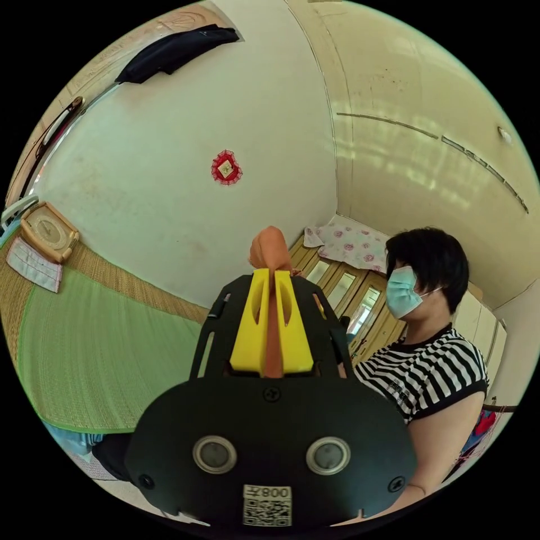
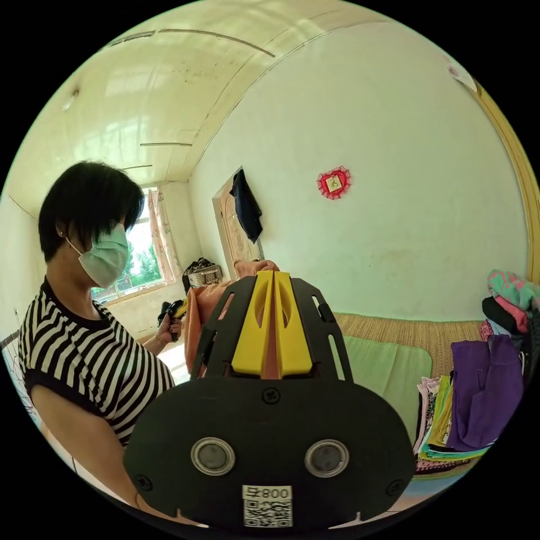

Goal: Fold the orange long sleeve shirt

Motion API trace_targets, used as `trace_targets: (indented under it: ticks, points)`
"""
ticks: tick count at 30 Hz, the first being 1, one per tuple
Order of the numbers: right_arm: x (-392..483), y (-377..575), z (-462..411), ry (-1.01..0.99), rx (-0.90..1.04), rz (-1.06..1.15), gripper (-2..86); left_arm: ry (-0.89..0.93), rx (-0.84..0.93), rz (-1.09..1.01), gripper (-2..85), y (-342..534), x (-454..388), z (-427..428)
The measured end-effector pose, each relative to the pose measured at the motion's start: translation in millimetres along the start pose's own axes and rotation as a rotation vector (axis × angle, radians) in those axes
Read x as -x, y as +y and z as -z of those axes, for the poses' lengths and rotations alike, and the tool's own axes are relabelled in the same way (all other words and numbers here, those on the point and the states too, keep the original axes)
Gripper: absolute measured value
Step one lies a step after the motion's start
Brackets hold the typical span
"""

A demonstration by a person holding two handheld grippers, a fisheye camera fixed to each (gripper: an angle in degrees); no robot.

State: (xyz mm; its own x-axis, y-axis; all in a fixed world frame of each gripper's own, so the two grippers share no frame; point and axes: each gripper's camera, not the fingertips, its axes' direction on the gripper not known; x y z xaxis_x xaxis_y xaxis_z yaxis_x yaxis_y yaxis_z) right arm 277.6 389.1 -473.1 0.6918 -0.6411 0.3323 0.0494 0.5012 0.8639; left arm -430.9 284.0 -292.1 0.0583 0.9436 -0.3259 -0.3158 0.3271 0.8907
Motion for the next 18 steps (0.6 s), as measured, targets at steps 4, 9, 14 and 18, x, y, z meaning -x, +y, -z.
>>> trace_targets:
  ticks: [4,9,14,18]
  points:
    - [23,-9,33,-0.032,-0.043,0.049,-0.1,0.051,-0.054,-0.061,1.2,-13,-22,21]
    - [35,-25,56,-0.008,-0.097,0.094,-0.1,0.079,-0.084,-0.151,1.3,-42,-44,27]
    - [31,-45,61,-0.013,-0.140,0.109,-0.1,0.071,-0.067,-0.231,1.3,-83,-53,9]
    - [15,-78,42,0.003,-0.144,0.132,0.0,0.063,-0.058,-0.278,1.3,-120,-47,-18]
